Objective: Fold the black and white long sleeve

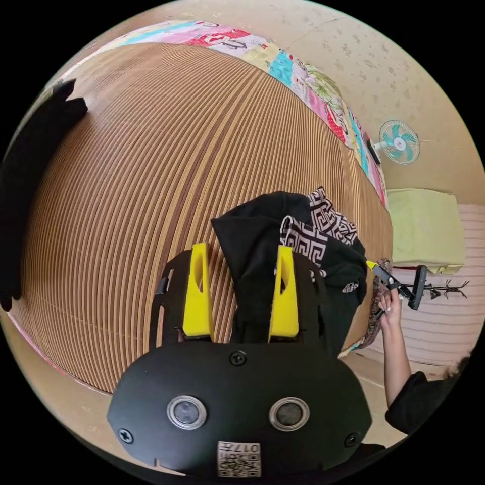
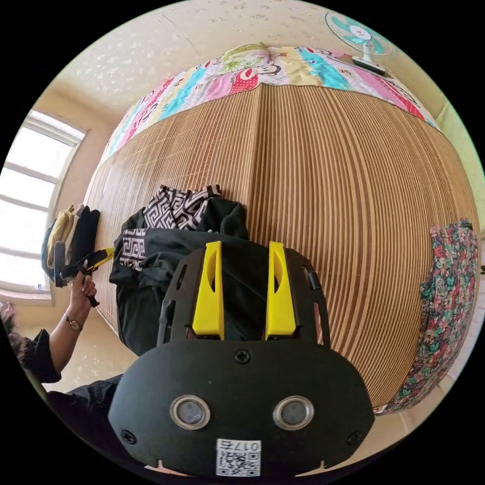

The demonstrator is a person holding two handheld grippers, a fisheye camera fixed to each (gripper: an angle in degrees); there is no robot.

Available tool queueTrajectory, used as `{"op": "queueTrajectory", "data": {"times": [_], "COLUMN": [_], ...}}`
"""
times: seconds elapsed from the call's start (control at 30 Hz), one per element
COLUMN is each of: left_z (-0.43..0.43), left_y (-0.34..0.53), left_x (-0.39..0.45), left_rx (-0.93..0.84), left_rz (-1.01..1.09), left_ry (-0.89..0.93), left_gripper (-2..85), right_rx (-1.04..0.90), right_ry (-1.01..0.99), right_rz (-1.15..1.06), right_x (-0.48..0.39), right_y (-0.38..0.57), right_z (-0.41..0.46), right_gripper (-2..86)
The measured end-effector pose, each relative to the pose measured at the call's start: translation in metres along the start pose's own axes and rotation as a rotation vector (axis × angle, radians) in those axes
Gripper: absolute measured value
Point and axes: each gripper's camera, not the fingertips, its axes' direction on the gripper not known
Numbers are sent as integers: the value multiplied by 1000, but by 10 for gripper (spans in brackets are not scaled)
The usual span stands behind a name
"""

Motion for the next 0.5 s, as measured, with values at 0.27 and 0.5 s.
{"op": "queueTrajectory", "data": {"times": [0.27,0.5], "left_z": [8,-29], "left_y": [18,-90], "left_x": [60,-9], "left_rx": [-51,-20], "left_rz": [194,57], "left_ry": [-192,-23], "left_gripper": [24,7], "right_rx": [10,38], "right_ry": [262,187], "right_rz": [-62,-18], "right_x": [-103,-109], "right_y": [19,-78], "right_z": [27,32], "right_gripper": [38,27]}}
